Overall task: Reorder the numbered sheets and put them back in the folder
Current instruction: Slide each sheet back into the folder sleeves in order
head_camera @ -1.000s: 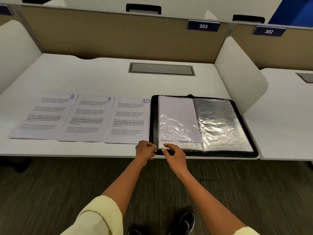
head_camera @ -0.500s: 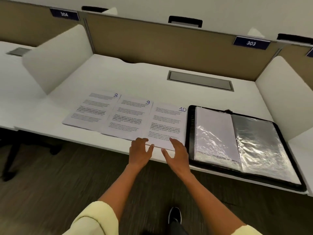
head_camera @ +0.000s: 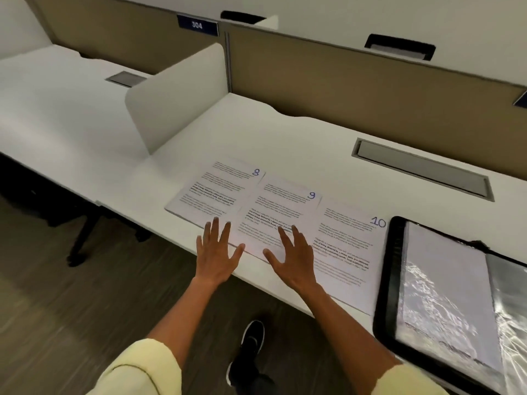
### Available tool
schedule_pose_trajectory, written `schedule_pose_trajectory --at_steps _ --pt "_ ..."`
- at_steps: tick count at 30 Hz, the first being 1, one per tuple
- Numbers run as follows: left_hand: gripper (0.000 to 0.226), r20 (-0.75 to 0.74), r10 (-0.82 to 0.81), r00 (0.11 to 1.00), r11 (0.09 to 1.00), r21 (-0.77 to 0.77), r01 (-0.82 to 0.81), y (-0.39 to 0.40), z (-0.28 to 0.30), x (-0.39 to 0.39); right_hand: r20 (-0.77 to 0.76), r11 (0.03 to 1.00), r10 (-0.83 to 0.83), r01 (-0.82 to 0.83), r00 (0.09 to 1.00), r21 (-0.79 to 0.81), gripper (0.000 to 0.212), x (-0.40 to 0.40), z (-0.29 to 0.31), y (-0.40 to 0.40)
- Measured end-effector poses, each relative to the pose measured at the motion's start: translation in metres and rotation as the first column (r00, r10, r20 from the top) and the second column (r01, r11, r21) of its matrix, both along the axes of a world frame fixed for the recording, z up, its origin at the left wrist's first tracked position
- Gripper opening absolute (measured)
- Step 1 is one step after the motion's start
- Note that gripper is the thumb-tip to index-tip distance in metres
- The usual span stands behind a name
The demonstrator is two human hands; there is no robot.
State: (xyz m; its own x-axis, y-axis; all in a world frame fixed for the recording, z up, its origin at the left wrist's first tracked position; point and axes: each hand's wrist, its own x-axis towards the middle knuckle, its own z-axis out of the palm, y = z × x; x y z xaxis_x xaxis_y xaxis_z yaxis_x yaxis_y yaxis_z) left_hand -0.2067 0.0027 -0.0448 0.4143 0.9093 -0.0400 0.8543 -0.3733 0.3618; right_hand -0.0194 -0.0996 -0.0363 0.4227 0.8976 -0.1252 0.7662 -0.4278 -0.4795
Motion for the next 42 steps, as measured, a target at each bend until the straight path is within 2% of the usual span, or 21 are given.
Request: schedule_pose_trajectory --at_steps 8,15,20,27,34,37,40,42 --pt "0.086 -0.092 0.021 0.996 0.999 0.05 -0.016 0.089 -0.015 -0.016 -0.017 0.992 0.087 -0.088 0.996 -0.088 0.083 0.011 -0.007 0.105" --pt "0.083 -0.091 0.065 0.994 0.995 0.085 -0.057 0.15 -0.031 -0.022 0.011 0.987 0.134 -0.132 0.991 -0.094 0.08 0.021 -0.01 0.179" --pt "0.083 -0.085 0.09 0.992 0.992 0.096 -0.082 0.168 -0.039 -0.019 0.06 0.98 0.158 -0.149 0.986 -0.128 0.081 0.031 -0.014 0.211" --pt "0.081 -0.141 0.116 0.983 0.991 0.088 -0.104 0.171 -0.05 -0.019 0.057 0.975 0.157 -0.146 0.986 -0.167 0.086 0.049 -0.021 0.245" --pt "0.079 -0.132 0.115 0.985 0.991 0.09 -0.103 0.171 -0.047 -0.018 0.037 0.977 0.144 -0.136 0.989 -0.165 0.087 0.062 -0.025 0.27" --pt "0.08 -0.145 0.119 0.982 0.99 0.087 -0.107 0.17 -0.047 -0.019 0.013 0.984 0.136 -0.133 0.991 -0.119 0.085 0.066 -0.028 0.277" --pt "0.08 -0.146 0.118 0.982 0.991 0.084 -0.107 0.171 -0.047 -0.018 -0.027 0.993 0.116 -0.116 0.993 0.005 0.08 0.07 -0.03 0.284" --pt "0.08 -0.147 0.118 0.982 0.991 0.08 -0.107 0.171 -0.046 -0.018 -0.106 0.99 0.102 -0.091 0.989 0.104 0.073 0.07 -0.028 0.287"
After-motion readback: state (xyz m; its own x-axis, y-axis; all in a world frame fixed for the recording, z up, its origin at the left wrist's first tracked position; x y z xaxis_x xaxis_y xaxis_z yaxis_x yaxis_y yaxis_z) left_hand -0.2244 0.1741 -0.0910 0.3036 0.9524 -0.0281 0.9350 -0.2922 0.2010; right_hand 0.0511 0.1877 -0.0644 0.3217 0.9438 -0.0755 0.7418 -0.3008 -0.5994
